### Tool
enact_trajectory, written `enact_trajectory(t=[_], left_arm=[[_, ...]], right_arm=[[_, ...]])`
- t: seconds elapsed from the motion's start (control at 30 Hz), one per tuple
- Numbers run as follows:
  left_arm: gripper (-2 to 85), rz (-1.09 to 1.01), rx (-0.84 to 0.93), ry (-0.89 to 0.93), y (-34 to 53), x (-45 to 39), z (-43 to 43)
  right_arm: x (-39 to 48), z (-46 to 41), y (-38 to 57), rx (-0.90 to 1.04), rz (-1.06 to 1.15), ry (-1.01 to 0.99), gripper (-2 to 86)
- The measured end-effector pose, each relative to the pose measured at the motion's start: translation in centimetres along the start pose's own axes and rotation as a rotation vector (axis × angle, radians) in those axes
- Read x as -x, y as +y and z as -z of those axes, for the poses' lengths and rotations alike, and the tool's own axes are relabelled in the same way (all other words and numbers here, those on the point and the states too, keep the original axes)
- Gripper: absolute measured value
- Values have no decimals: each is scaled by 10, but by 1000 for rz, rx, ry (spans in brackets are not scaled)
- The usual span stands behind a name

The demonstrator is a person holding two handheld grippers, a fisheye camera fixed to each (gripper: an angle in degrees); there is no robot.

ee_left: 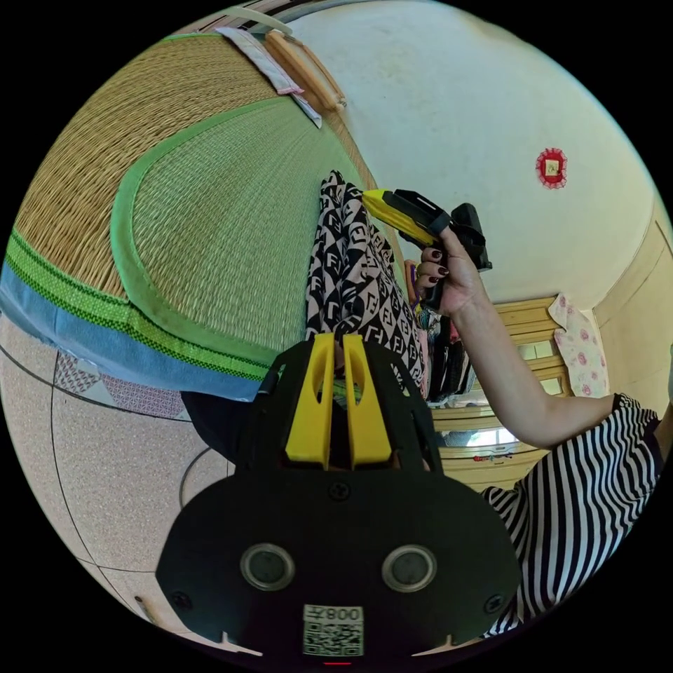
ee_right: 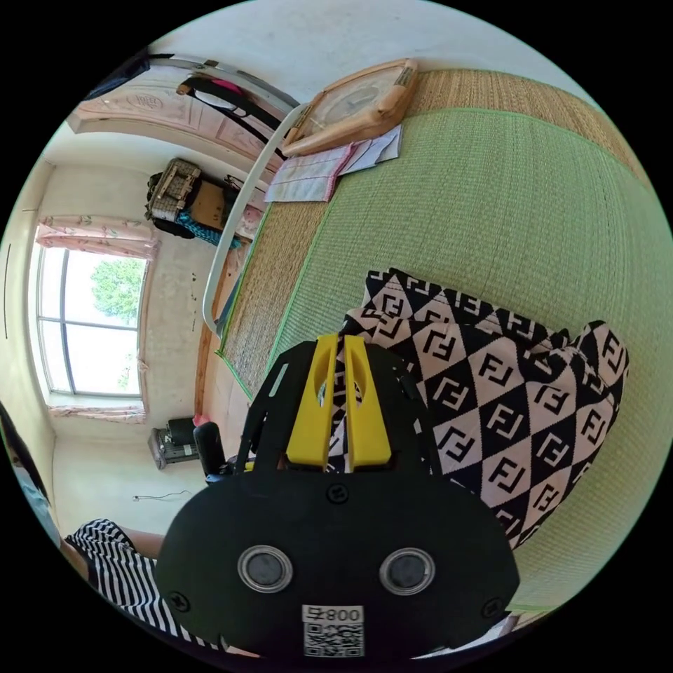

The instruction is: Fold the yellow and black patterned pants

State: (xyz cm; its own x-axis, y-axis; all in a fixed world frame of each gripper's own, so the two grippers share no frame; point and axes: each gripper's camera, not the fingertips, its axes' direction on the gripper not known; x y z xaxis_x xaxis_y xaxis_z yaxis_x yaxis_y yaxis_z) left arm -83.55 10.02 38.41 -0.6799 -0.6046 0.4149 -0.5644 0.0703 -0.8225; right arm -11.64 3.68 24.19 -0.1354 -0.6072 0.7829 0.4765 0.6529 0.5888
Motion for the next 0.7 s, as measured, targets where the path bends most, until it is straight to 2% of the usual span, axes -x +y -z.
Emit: enact_trajectory(t=[0.23,0.43,0.7], left_arm=[[22,7,0,15,1,-2,-8],[21,-12,-30,13,9,-15,-11],[5,-85,-74,-52,22,-45,-13]], right_arm=[[23,4,3,-15,107,79,1],[14,-39,-11,130,103,235,1],[22,-31,-7,114,88,214,0]])
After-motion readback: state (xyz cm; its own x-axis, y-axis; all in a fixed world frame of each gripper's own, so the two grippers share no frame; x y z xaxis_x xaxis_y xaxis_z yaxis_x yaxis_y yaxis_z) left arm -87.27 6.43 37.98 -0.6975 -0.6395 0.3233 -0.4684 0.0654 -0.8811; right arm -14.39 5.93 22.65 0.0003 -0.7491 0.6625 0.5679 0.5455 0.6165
